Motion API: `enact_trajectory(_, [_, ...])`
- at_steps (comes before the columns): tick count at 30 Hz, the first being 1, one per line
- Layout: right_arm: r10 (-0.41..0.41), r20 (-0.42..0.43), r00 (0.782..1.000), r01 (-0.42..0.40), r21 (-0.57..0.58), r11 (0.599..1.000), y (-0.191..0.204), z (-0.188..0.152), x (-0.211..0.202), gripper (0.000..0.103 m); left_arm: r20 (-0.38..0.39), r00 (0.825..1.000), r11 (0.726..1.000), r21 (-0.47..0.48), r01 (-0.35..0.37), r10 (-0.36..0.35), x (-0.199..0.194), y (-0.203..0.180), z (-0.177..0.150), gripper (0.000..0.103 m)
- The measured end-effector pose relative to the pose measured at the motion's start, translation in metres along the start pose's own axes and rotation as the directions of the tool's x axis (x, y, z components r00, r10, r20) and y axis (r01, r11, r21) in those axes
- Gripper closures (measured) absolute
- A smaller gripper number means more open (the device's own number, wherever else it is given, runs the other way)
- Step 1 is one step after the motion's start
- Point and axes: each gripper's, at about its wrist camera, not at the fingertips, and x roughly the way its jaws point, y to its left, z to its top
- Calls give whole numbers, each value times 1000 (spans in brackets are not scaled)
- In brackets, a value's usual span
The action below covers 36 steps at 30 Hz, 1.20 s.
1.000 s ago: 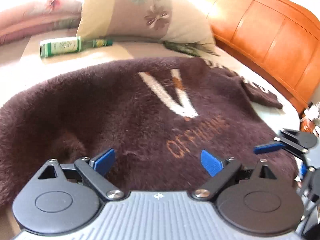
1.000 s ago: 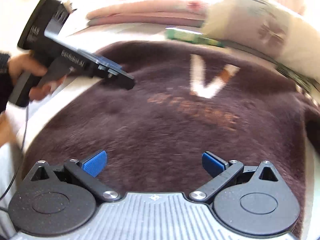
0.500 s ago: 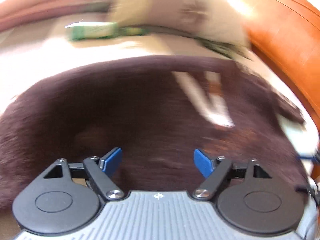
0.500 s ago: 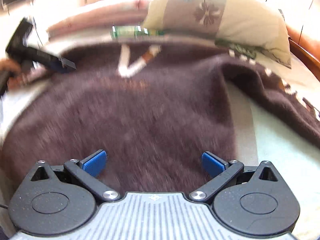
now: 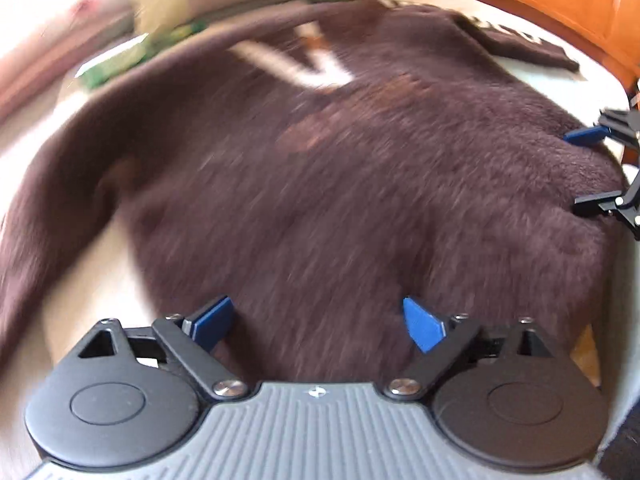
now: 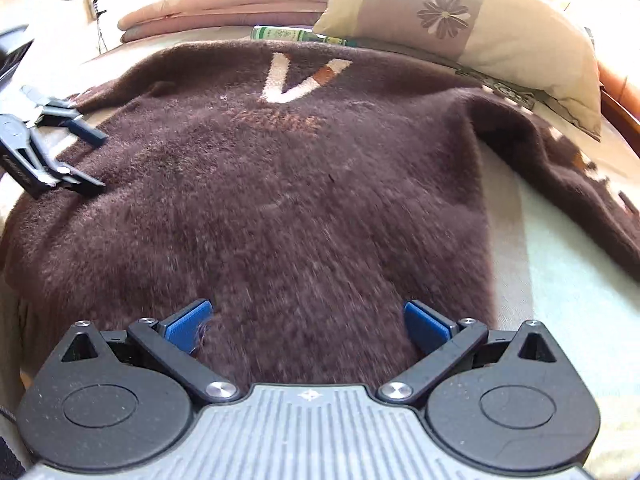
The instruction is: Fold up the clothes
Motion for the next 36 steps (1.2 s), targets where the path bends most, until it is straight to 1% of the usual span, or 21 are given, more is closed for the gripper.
enact_trajectory(1, [-4, 5, 1000, 4, 7, 1000, 0, -1, 0, 0, 1, 1000, 1000, 0, -14, 14, -8, -1, -4, 13])
enact_trajectory(2, [-12, 7, 1000, 12, 13, 1000, 1, -1, 0, 0, 13, 1000, 1000, 11, -27, 27, -18, -5, -7, 13])
enact_trajectory(3, [-24, 5, 1000, 24, 18, 1000, 3, 0, 2, 0, 34, 999, 1000, 19, -17, 16, -27, -9, -9, 13])
enact_trajectory(4, [-36, 4, 999, 36, 23, 999, 5, 2, 4, 0, 67, 998, 1000, 20, 22, -23, -36, -13, -11, 13])
enact_trajectory(6, [-50, 0, 999, 50, 34, 998, 7, 2, 4, 0, 110, 987, 993, -7, 117, -116, -43, -22, -13, 13])
enact_trajectory(8, [-55, -2, 998, 55, 46, 997, 7, 2, 2, 0, 149, 967, 977, -35, 213, -205, -48, -31, -14, 13])
enact_trajectory(9, [-57, -3, 998, 57, 53, 997, 7, 0, -1, 0, 162, 958, 968, -46, 245, -235, -47, -35, -12, 13])
enact_trajectory(10, [-59, -5, 998, 59, 61, 996, 7, -1, -3, 0, 170, 955, 966, -51, 253, -241, -45, -41, -9, 13])
enact_trajectory(12, [-55, 8, 998, 54, 82, 995, 8, -4, -15, 0, 180, 957, 968, -58, 243, -229, -42, -50, 1, 13])
enact_trajectory(13, [-50, 26, 998, 48, 91, 995, 8, -6, -23, 0, 178, 960, 971, -65, 231, -217, -40, -54, 9, 13])
enact_trajectory(15, [-42, 64, 997, 35, 110, 993, 9, -11, -41, 0, 183, 965, 979, -50, 199, -187, -39, -62, 27, 12])
enact_trajectory(16, [-50, 81, 995, 40, 121, 992, 8, -15, -50, 0, 187, 967, 983, -39, 182, -172, -38, -66, 37, 12])
enact_trajectory(18, [-76, 109, 991, 60, 147, 987, 6, -22, -67, 0, 188, 975, 992, -19, 122, -116, -33, -73, 57, 9])
enact_trajectory(21, [-101, 124, 987, 76, 193, 978, 1, -33, -86, 0, 198, 979, 999, -14, 51, -48, -21, -75, 79, 9])
enact_trajectory(23, [-118, 134, 984, 86, 223, 971, -3, -41, -98, 0, 198, 980, 999, -24, 37, -31, -7, -71, 89, 9])
enact_trajectory(24, [-130, 134, 982, 96, 233, 968, -4, -43, -101, 0, 194, 980, 998, -36, 43, -35, 2, -67, 93, 9])
enact_trajectory(26, [-144, 128, 981, 110, 244, 963, -2, -41, -100, 0, 185, 980, 994, -66, 84, -70, 20, -57, 96, 9])
enact_trajectory(29, [-141, 128, 982, 107, 244, 964, 1, -29, -88, 0, 173, 979, 986, -110, 125, -105, 50, -43, 94, 9])
enact_trajectory(30, [-136, 129, 982, 103, 235, 967, 3, -22, -80, 0, 174, 978, 984, -120, 134, -112, 55, -40, 92, 9])
enact_trajectory(33, [-119, 129, 984, 90, 216, 972, 6, 0, -52, 0, 186, 972, 976, -135, 173, -147, 64, -33, 89, 1])
enact_trajectory(36, [-113, 136, 984, 81, 225, 971, 3, 24, -16, 0, 151, 974, 977, -102, 185, -169, 67, -32, 96, 1])
